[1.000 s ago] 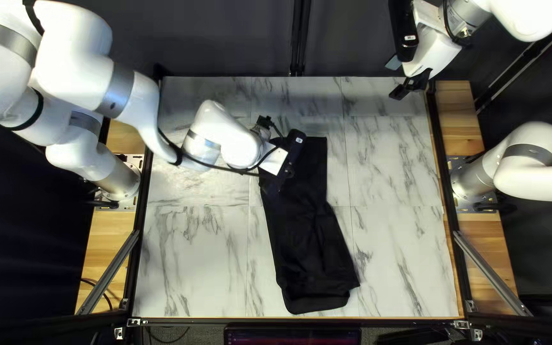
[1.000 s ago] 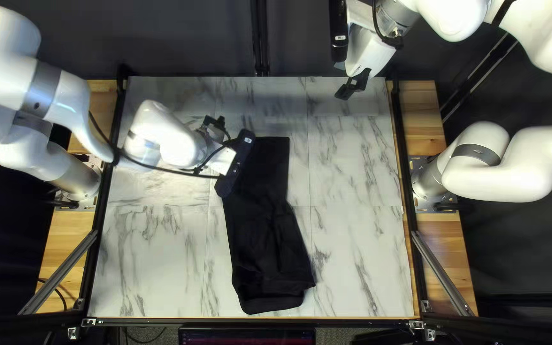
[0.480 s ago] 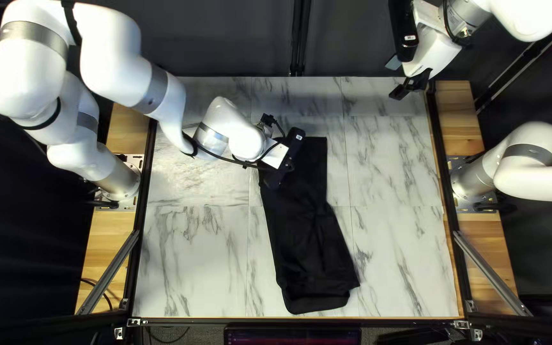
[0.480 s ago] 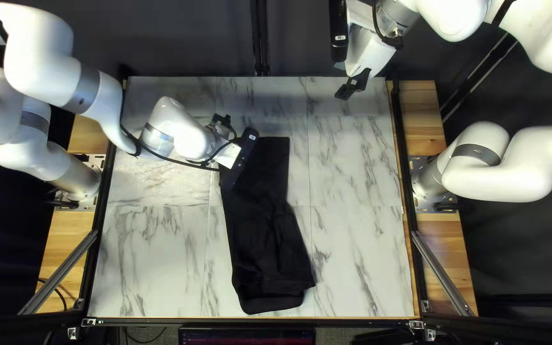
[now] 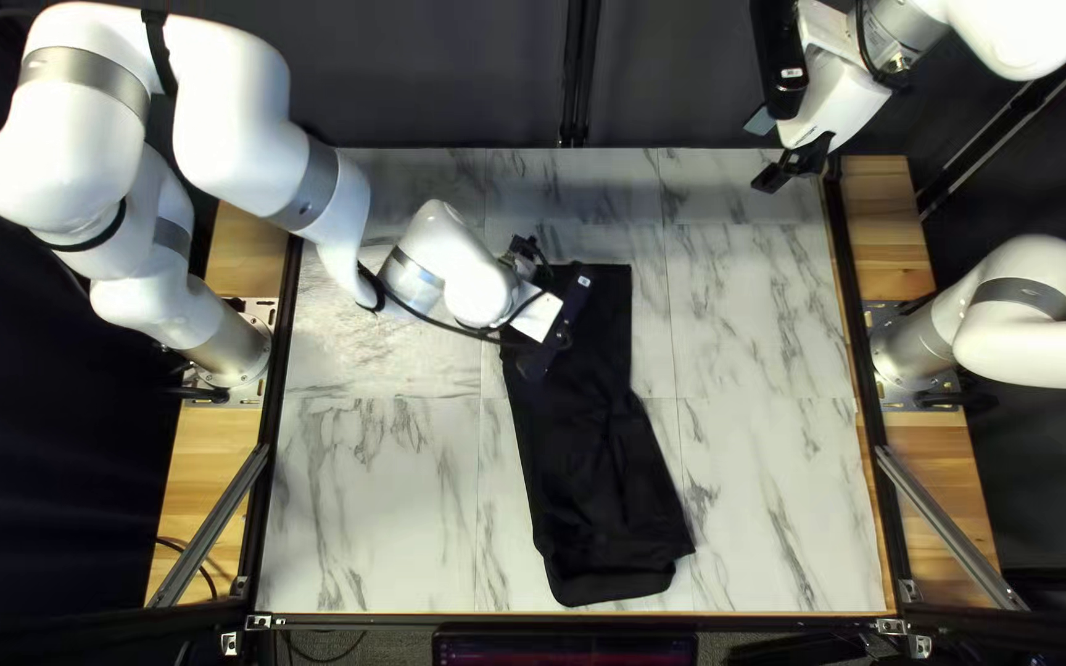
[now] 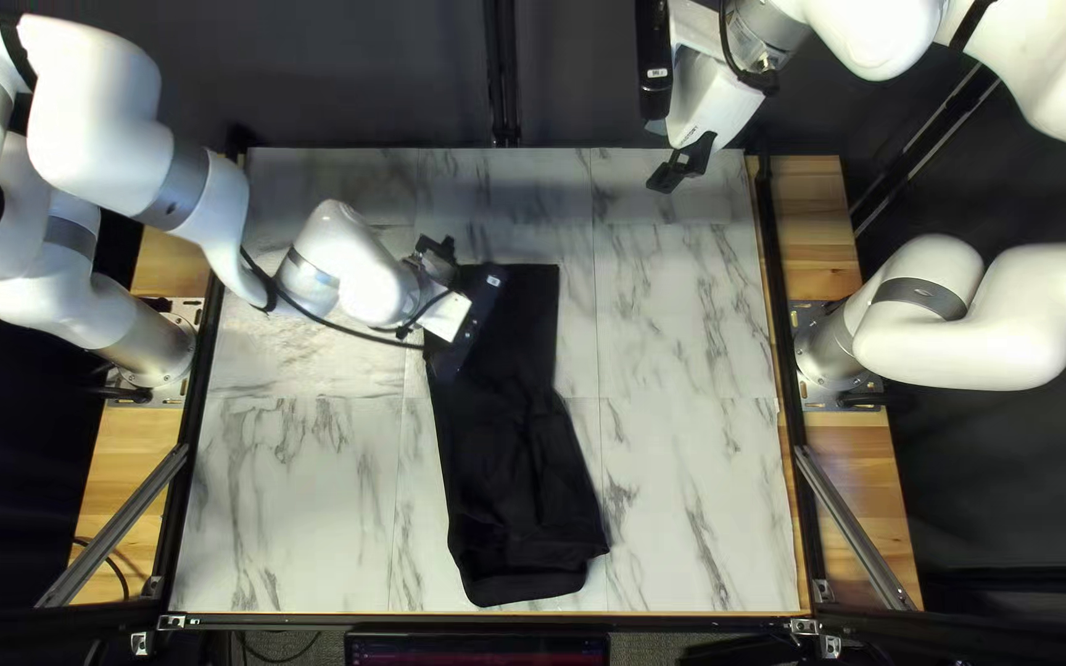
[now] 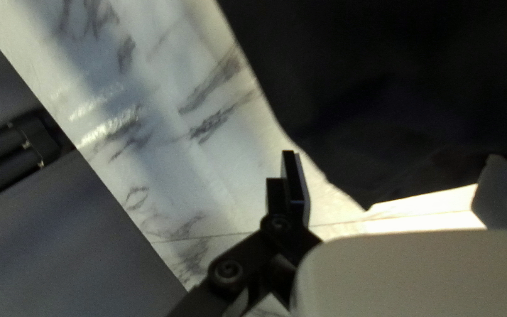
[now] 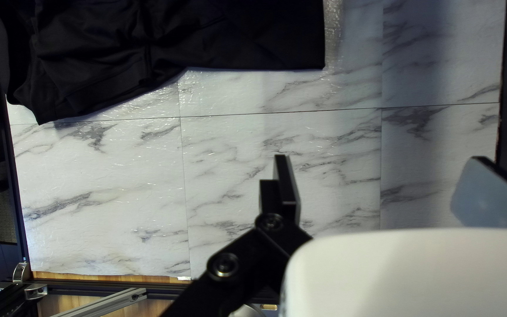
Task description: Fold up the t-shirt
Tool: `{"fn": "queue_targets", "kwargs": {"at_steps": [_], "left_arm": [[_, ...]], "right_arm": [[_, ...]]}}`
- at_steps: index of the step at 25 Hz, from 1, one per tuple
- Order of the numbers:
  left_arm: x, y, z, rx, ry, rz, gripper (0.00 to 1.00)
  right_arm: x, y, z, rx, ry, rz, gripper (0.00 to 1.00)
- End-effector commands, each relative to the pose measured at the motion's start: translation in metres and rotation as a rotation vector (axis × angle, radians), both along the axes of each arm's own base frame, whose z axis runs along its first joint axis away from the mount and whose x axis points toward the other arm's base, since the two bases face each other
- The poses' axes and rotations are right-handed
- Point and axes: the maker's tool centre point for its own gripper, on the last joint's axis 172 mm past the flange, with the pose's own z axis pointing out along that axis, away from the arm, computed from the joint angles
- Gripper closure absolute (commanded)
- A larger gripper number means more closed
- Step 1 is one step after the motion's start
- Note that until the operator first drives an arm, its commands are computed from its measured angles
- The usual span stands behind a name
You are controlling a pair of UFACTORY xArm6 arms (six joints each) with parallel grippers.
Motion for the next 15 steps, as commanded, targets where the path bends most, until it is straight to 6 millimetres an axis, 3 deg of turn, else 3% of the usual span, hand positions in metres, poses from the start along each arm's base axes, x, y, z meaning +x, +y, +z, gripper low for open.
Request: {"fn": "queue_targets", "kwargs": {"at_steps": [1,7,10,15], "left_arm": [[0.014,-0.014,0.007,-0.013,-0.032,-0.03,0.0],[0.026,-0.019,0.011,-0.031,-0.071,-0.064,0.0],[0.012,-0.008,0.013,-0.024,-0.074,-0.053,0.0],[-0.016,0.029,0.007,0.01,-0.04,-0.007,0.0]], "right_arm": [[0.0,0.0,0.0,0.0,0.0,0.0,0.0],[0.0,0.0,0.0,0.0,0.0,0.0,0.0],[0.0,0.0,0.0,0.0,0.0,0.0,0.0],[0.0,0.0,0.0,0.0,0.0,0.0,0.0]]}}
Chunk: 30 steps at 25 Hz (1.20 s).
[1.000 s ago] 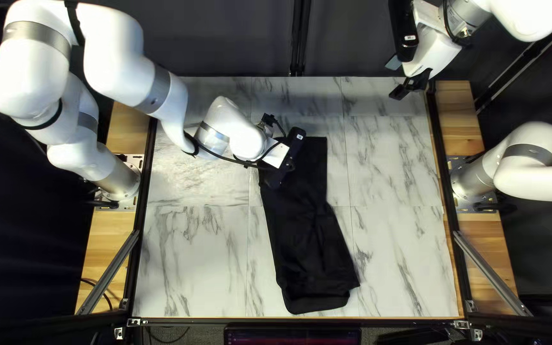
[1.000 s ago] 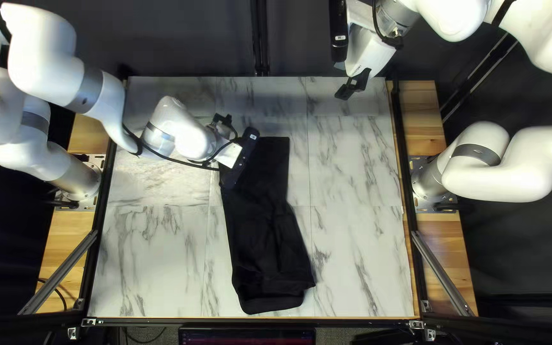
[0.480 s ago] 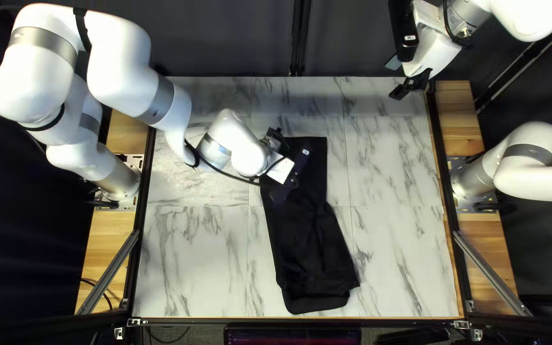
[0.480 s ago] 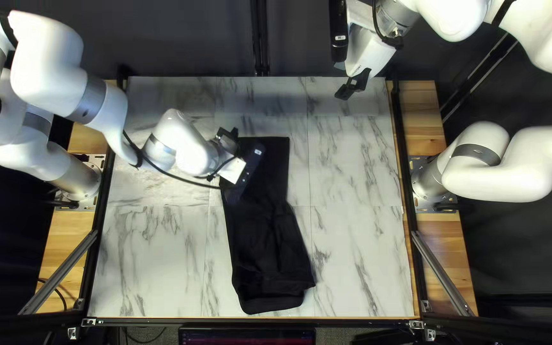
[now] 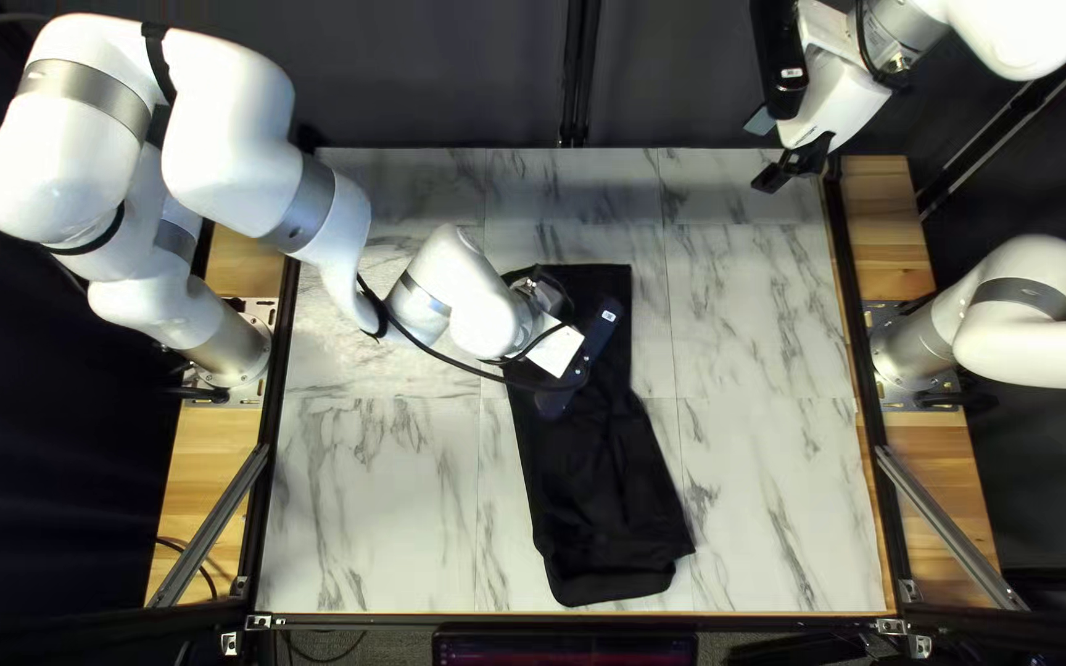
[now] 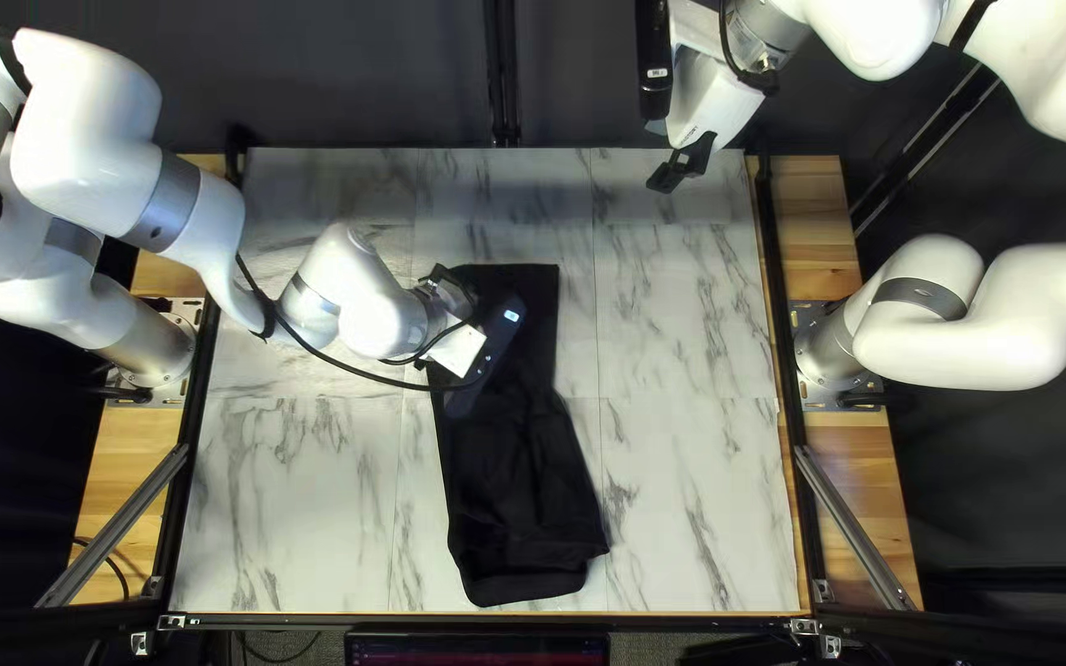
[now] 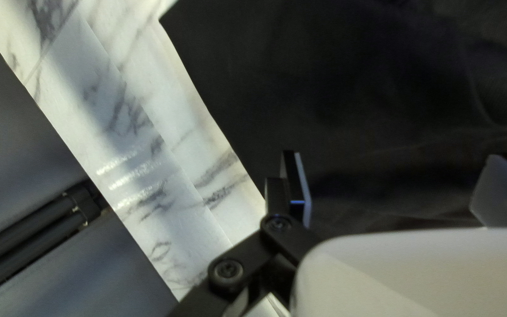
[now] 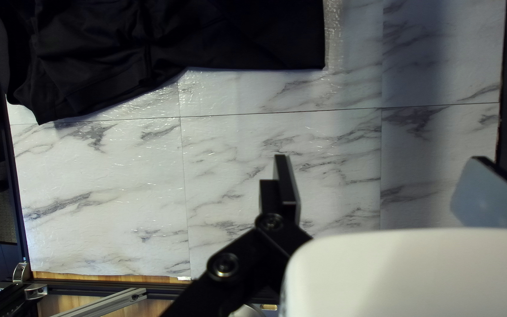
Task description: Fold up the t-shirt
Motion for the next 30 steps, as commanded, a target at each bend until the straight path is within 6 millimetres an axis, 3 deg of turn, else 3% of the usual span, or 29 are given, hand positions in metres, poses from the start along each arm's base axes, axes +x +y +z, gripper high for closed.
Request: {"fn": "queue_targets", "kwargs": {"at_steps": [1,9,30], "left_arm": [[-0.019,0.034,-0.009,0.029,0.033,0.036,0.0],[-0.028,0.07,-0.028,0.029,0.035,0.041,0.0],[-0.016,0.059,-0.039,0.041,0.09,-0.012,0.0]], "right_arm": [[0.0,0.0,0.0,0.0,0.0,0.0,0.0],[0.0,0.0,0.0,0.0,0.0,0.0,0.0],[0.0,0.0,0.0,0.0,0.0,0.0,0.0]]}}
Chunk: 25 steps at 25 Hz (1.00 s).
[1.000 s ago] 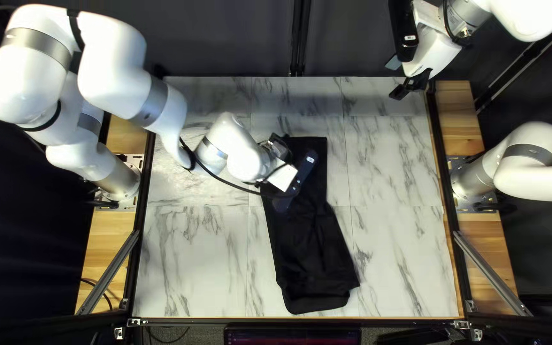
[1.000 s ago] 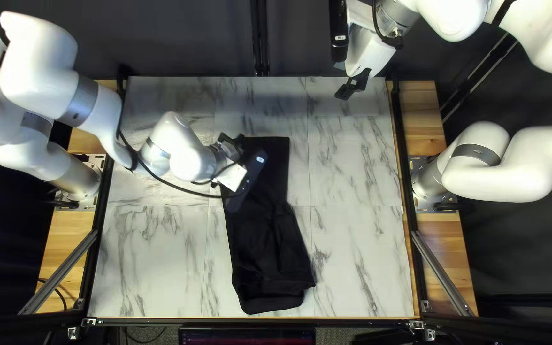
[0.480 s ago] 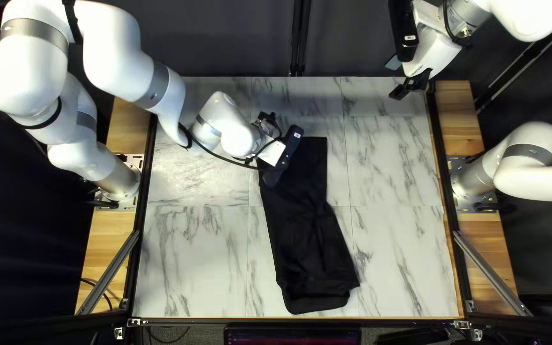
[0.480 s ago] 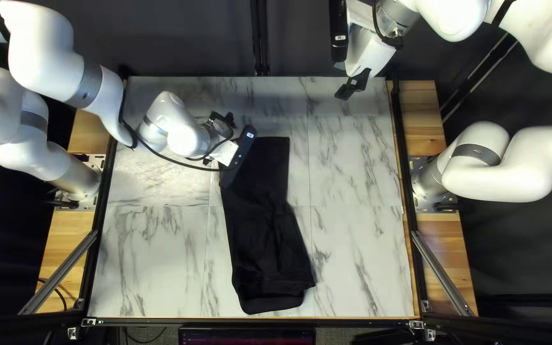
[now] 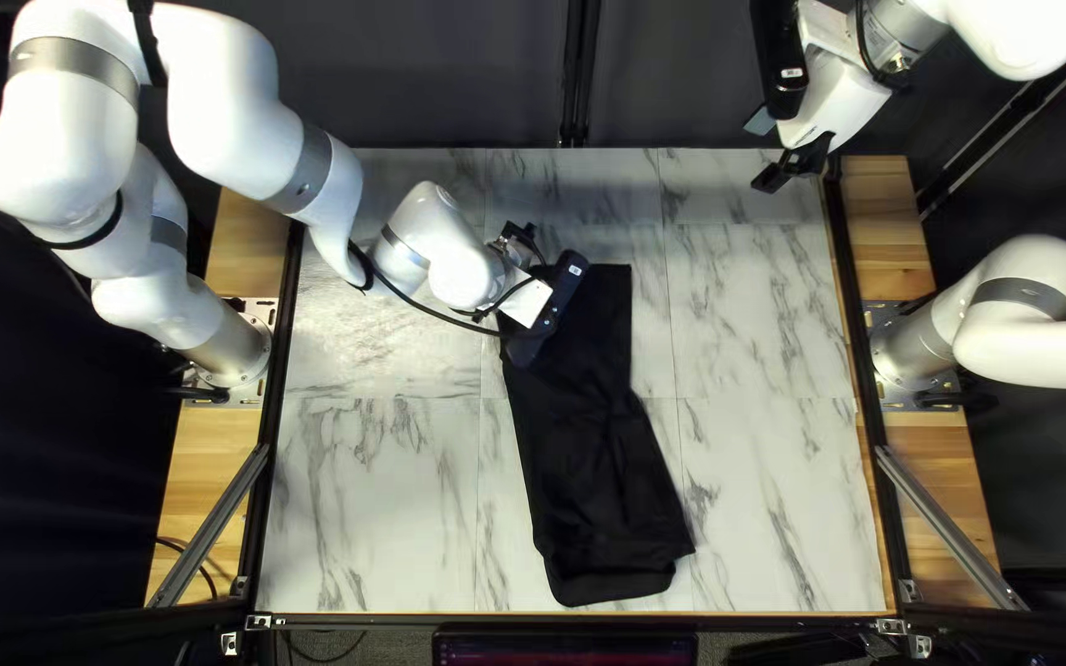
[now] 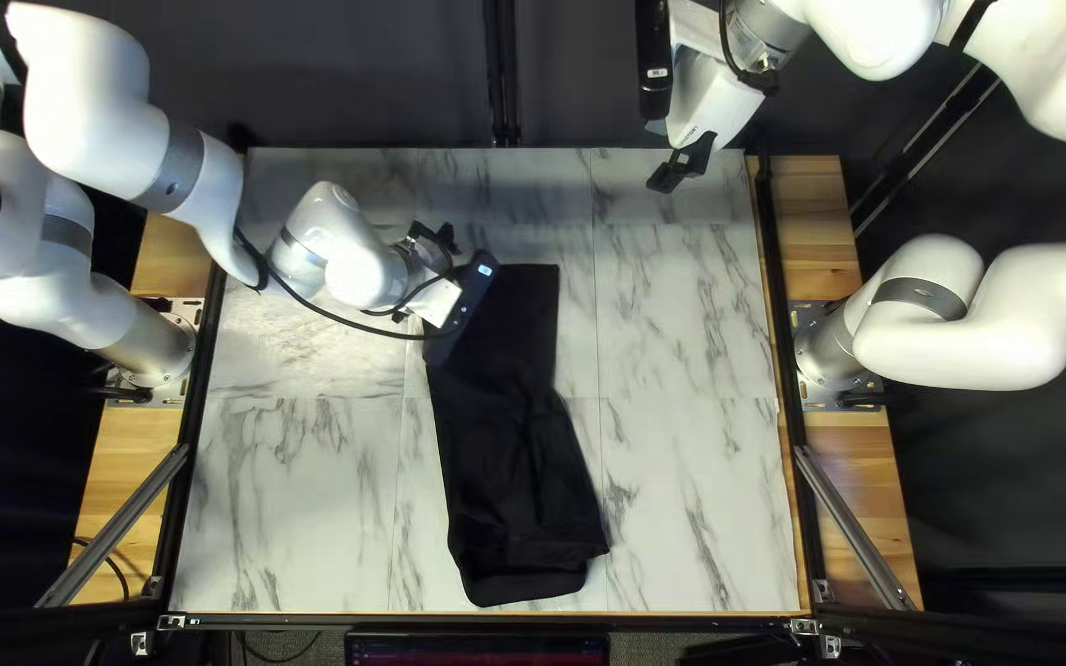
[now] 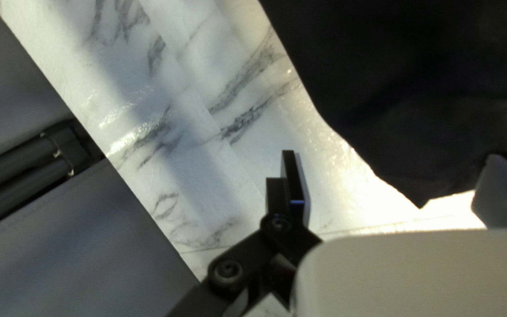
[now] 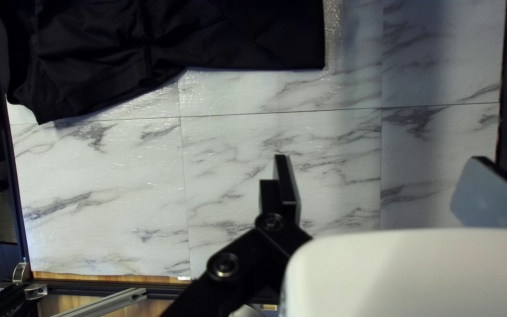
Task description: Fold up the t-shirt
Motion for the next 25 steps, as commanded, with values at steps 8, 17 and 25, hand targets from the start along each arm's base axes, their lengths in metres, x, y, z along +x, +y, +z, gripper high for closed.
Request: {"fn": "queue_targets", "kwargs": {"at_steps": [8,17,25], "left_arm": [[-0.002,0.017,0.011,0.018,0.002,0.015,0.0],[-0.012,0.041,0.023,0.035,-0.005,0.043,0.0],[-0.019,0.028,0.04,0.053,-0.023,0.053,0.0]], "right_arm": [[0.0,0.0,0.0,0.0,0.0,0.0,0.0],[0.0,0.0,0.0,0.0,0.0,0.0,0.0],[0.0,0.0,0.0,0.0,0.0,0.0,0.0]]}}
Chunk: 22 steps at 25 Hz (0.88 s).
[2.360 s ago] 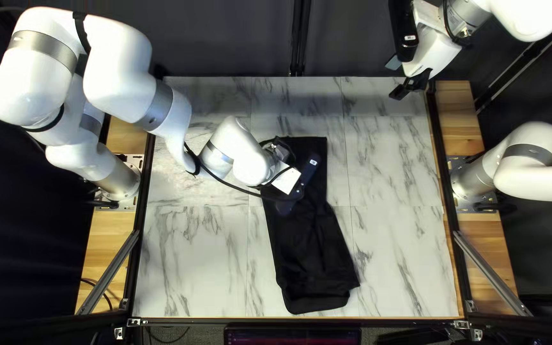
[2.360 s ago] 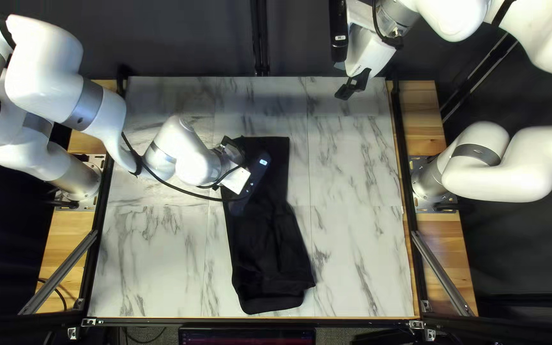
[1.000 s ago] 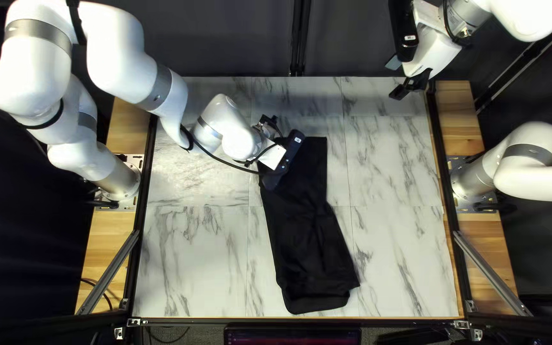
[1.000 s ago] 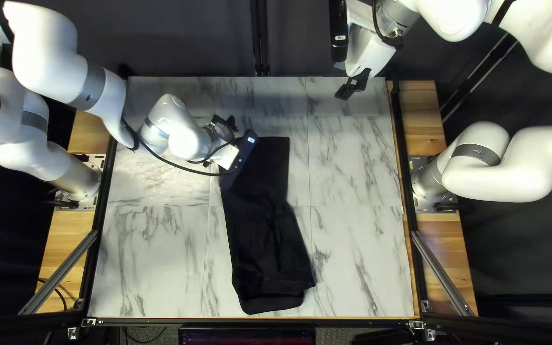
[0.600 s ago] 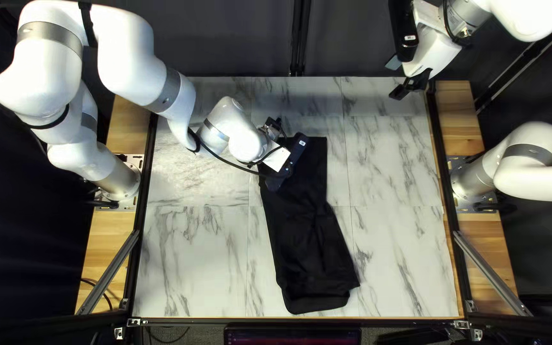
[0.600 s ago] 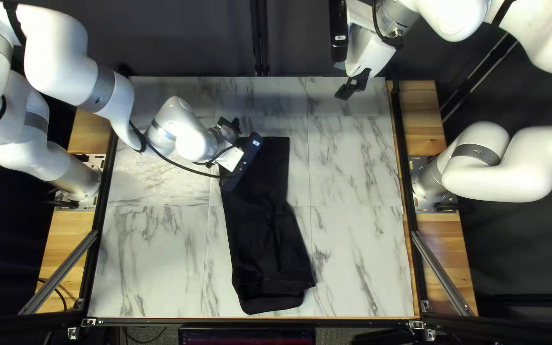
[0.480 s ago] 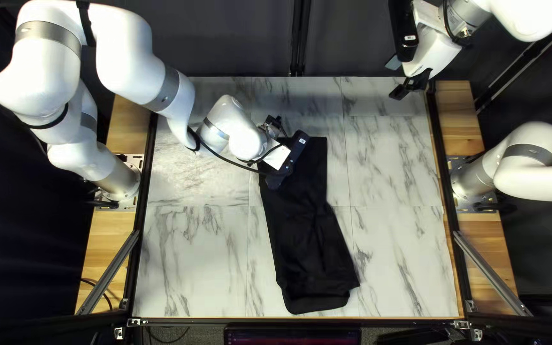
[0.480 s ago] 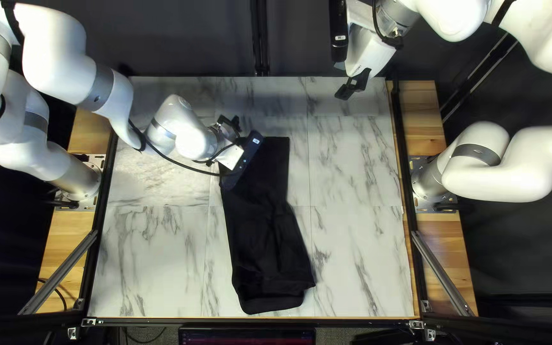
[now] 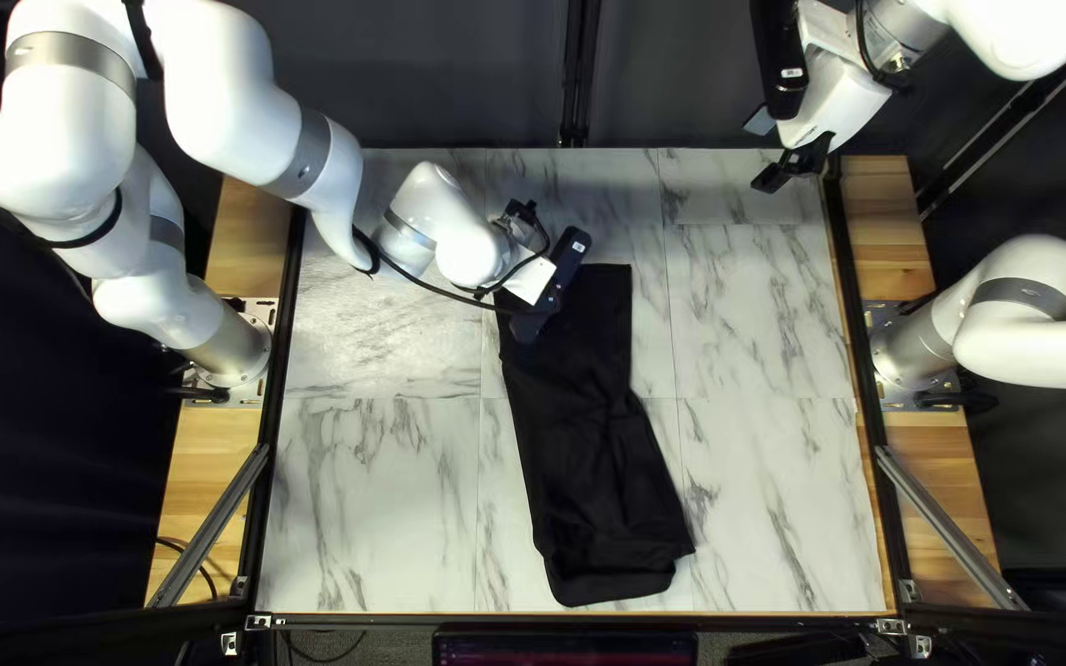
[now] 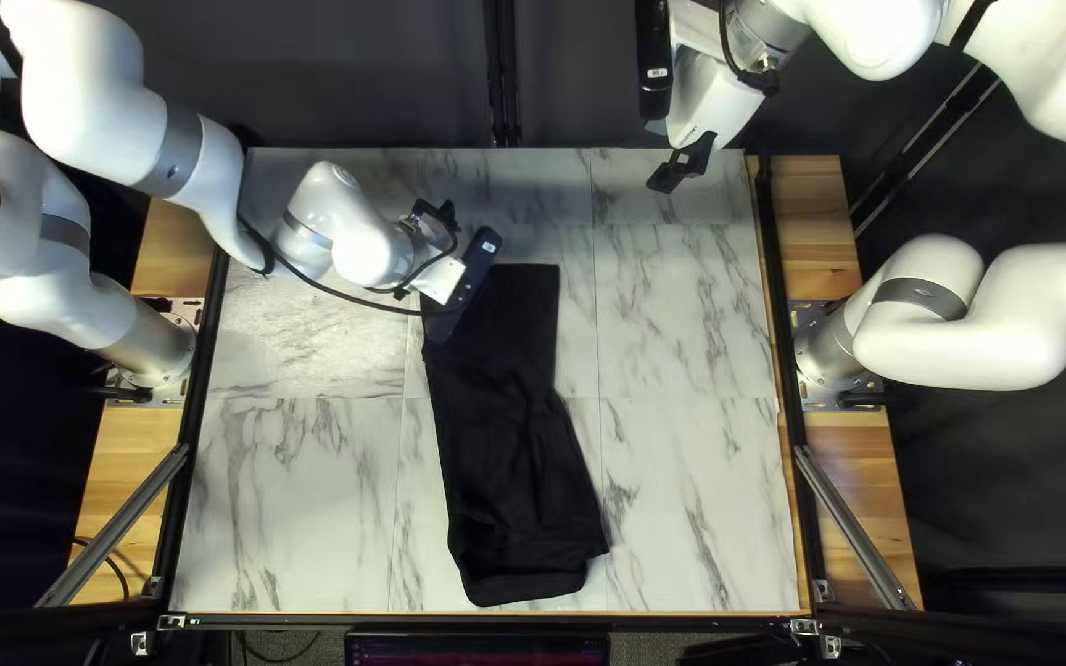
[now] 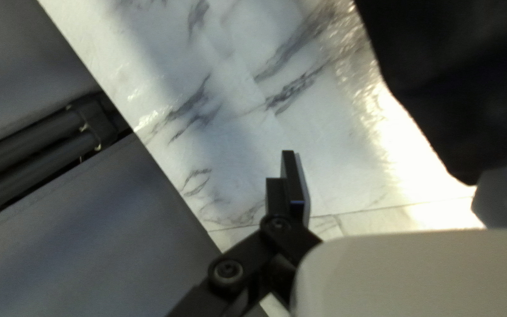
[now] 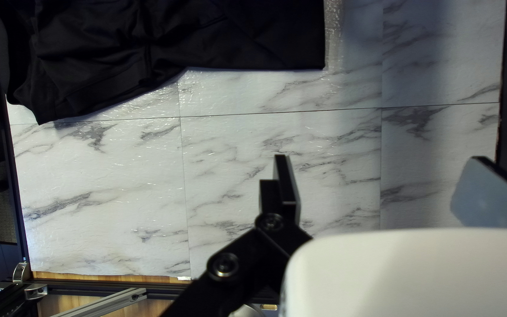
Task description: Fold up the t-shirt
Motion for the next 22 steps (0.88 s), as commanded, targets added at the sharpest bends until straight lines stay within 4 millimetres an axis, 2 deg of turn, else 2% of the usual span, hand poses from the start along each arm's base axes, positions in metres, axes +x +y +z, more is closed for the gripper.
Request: {"fn": "queue_targets", "kwargs": {"at_steps": [1,6,16,22], "left_arm": [[-0.004,-0.013,0.0,0.003,-0.006,0.005,0.0],[-0.007,-0.024,-0.009,-0.006,-0.004,0.01,0.0],[-0.002,-0.017,-0.032,-0.032,0.019,0.017,0.0],[0.004,-0.004,-0.036,-0.041,0.019,0.021,0.0]], "right_arm": [[0.0,0.0,0.0,0.0,0.0,0.0,0.0],[0.0,0.0,0.0,0.0,0.0,0.0,0.0],[0.0,0.0,0.0,0.0,0.0,0.0,0.0],[0.0,0.0,0.0,0.0,0.0,0.0,0.0]]}}
